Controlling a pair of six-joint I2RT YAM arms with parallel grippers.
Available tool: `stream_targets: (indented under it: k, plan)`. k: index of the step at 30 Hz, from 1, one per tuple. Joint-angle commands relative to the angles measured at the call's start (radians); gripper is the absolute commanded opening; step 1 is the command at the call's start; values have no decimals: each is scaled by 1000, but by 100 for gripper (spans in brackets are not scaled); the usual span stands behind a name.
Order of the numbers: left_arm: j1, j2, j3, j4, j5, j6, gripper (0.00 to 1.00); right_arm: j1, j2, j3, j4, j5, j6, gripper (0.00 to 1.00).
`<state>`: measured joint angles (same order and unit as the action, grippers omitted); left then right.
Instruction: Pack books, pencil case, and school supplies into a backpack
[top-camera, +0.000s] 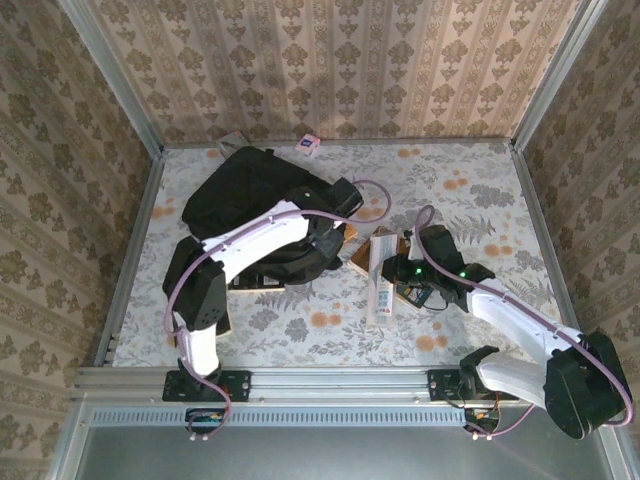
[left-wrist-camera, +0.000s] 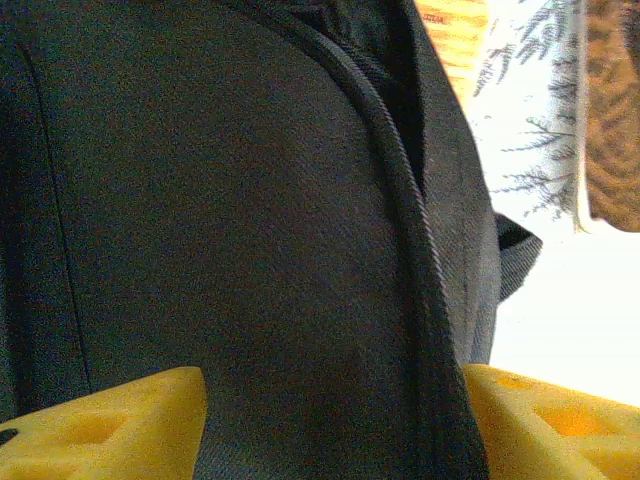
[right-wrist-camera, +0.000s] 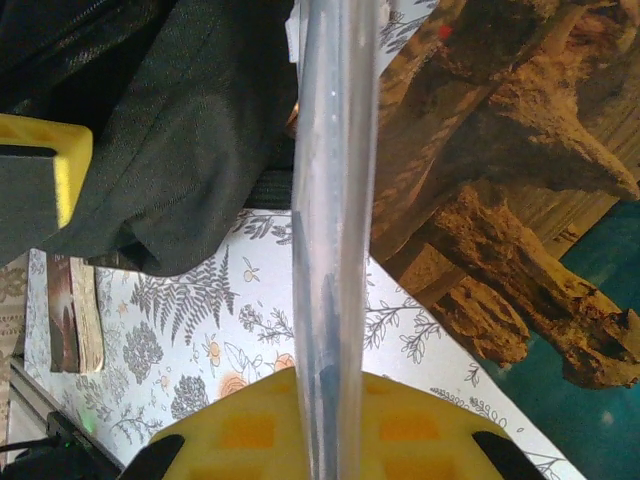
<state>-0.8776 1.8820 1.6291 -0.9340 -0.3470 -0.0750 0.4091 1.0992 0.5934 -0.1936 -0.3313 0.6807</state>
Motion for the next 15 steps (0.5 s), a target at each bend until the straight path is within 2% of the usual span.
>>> stream_targets:
  k: [1,3,6,7,15]
  plan:
    - [-5,23,45,-10,-68,38,48,-11,-18,-12,43,-32,6,0]
    - [-3,18,46,0,-84,40,29,-13,-19,-15,52,-34,9,0]
    - [14,-15,45,21,-35,48,2,-13,-19,-21,70,-42,14,0]
    - [24,-29,46,20,-9,50,0,-13,-19,-21,72,-42,13,0]
    - [101,-207,55,18,107,71,0,-11,-51,16,96,-76,10,0]
